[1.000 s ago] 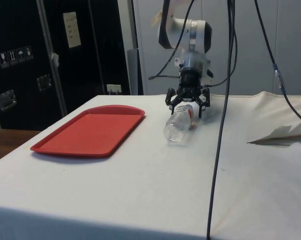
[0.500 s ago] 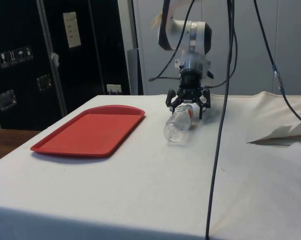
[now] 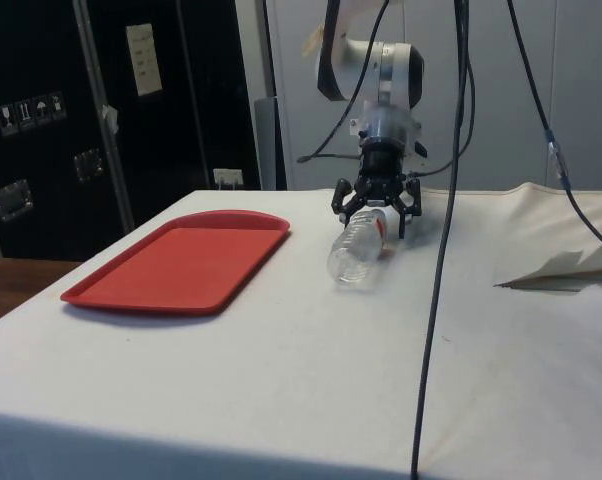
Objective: Place the bottle upright on the tray.
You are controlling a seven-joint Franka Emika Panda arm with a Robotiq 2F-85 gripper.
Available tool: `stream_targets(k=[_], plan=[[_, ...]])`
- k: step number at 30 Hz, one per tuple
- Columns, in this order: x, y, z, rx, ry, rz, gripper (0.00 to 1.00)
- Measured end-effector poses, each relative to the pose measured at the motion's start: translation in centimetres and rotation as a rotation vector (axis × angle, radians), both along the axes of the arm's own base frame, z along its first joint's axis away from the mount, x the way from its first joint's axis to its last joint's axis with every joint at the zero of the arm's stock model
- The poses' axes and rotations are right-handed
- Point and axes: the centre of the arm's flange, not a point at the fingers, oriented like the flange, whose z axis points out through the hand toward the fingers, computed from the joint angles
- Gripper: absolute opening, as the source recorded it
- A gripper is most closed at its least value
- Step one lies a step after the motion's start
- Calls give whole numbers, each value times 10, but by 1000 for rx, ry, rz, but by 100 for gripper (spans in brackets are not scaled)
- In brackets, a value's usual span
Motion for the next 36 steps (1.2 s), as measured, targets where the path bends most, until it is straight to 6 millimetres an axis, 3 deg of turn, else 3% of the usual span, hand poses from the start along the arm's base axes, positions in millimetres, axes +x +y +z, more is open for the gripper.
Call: stream_targets(k=[36], plan=[[3,8,-2,2,8,13,100]])
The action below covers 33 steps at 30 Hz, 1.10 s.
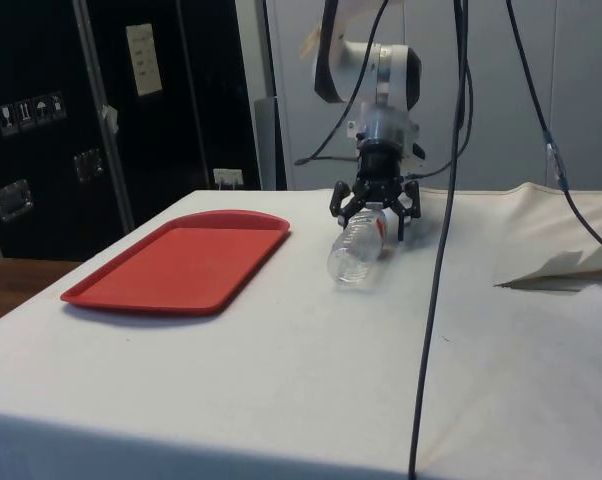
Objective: Place the bottle upright on the tray.
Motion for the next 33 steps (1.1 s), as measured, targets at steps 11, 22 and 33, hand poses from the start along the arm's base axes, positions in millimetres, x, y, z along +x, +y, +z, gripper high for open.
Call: stream_targets(k=[11,22,33], plan=[[4,6,0,0,10,4,100],[6,9,0,3,16,-14,100],[8,13,0,6,24,-28,100]])
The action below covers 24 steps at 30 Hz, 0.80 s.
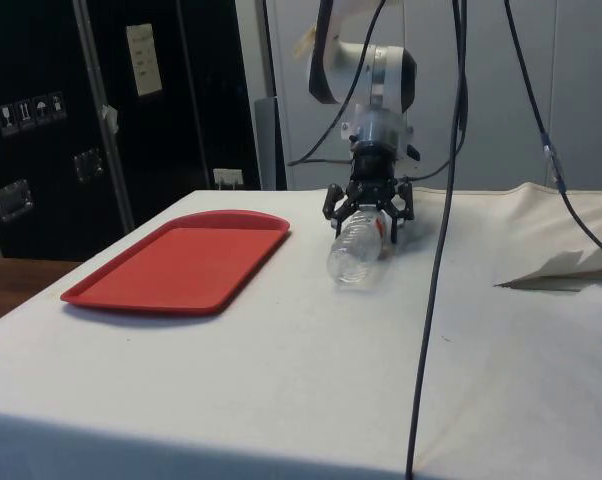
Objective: Place the bottle upright on the tray.
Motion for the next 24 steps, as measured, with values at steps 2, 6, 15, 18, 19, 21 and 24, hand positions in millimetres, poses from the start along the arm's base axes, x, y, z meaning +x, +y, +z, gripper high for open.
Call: stream_targets(k=[2,6,15,18,19,21,24], plan=[[1,2,1,2,2,-2,100],[2,9,3,3,9,-5,100],[3,17,6,-1,14,-8,100],[3,17,5,-1,15,-9,100],[3,17,5,-1,15,-9,100],[3,17,5,-1,15,-9,100],[3,17,5,-1,15,-9,96]])
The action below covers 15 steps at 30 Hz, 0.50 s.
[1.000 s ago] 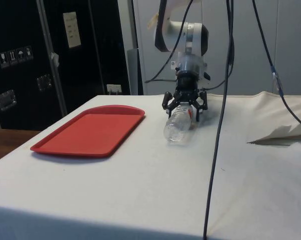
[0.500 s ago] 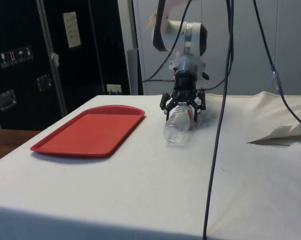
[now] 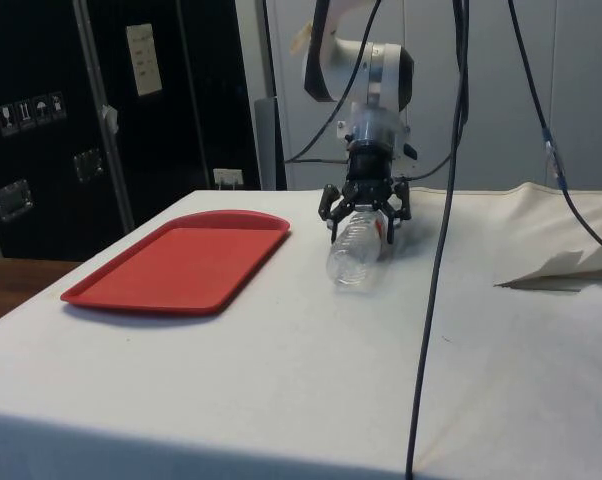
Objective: Place the bottle upright on the tray.
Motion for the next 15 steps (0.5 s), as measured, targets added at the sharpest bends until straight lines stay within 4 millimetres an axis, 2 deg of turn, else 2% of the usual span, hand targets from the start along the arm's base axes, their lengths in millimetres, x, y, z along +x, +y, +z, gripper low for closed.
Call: stream_targets(k=[1,2,6,8,15], plan=[[0,0,0,0,-1,1,96],[0,0,0,0,-1,1,91],[0,0,0,1,0,1,70],[0,-1,2,5,-1,1,56],[0,-2,5,13,-3,1,40]])
